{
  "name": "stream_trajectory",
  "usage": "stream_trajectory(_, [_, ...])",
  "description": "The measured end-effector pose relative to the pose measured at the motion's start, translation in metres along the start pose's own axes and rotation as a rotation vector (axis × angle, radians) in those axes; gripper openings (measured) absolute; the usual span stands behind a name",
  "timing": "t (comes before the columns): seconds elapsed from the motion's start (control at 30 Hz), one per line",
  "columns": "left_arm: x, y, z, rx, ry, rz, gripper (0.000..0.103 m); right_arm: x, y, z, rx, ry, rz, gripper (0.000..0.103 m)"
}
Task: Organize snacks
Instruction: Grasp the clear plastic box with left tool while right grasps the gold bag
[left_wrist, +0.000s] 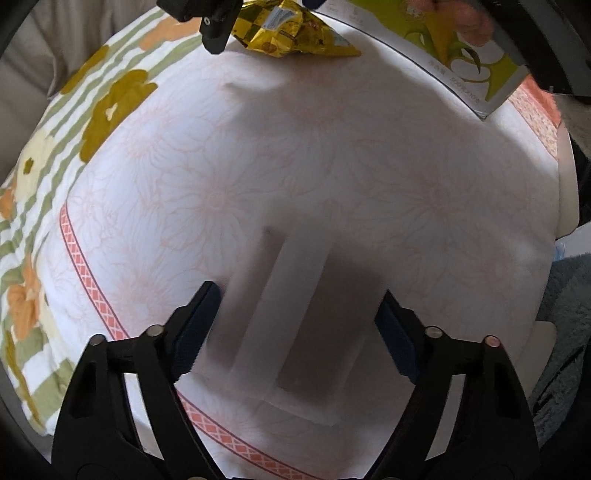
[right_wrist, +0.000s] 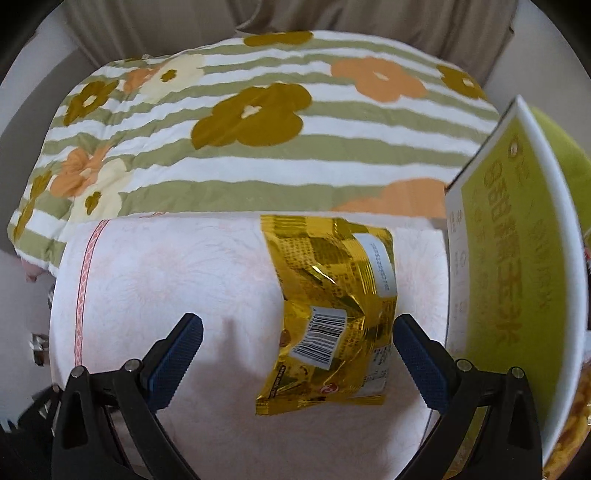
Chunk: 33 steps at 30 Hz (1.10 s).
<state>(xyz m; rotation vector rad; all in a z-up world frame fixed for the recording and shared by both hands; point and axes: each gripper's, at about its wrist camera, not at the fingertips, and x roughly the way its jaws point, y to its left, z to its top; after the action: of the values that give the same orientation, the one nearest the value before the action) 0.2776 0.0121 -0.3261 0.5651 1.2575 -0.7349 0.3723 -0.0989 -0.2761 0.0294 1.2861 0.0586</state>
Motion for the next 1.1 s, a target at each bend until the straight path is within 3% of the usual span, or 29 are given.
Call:
stream_trajectory(0.27, [-0.007,0.005,-0.002,-0.072,0.001,-0.007,0.067,0.013,-0.009,0.005,0.027,0.029,0.020,0.099])
stream_trajectory(0.6, [-0.021,0.042,-0.016,-0.307,-0.017,-0.017,0.067,0.021,-0.023,-0.002,0.047,0.051,0.028,0.075])
stream_trajectory(0.67, [-0.025,0.047,-0.018,-0.338,-0.024,-0.012,0.067,0.018,-0.025,-0.003,0.038,0.035,0.019,0.064])
stream_trajectory(0.8, [-0.034,0.056,-0.021,-0.396,-0.045,-0.009,0.067,0.016,-0.023,-0.004,0.006,0.021,0.019,0.056])
stream_trajectory(0.93, [-0.045,0.061,-0.022,-0.426,-0.059,0.048,0.066,0.000,-0.014,-0.007,-0.017,-0.020,0.035,0.054])
stream_trajectory(1.1, [-0.068,0.068,-0.018,-0.441,-0.101,0.067,0.066,-0.042,-0.004,-0.014,-0.029,-0.107,0.071,0.054])
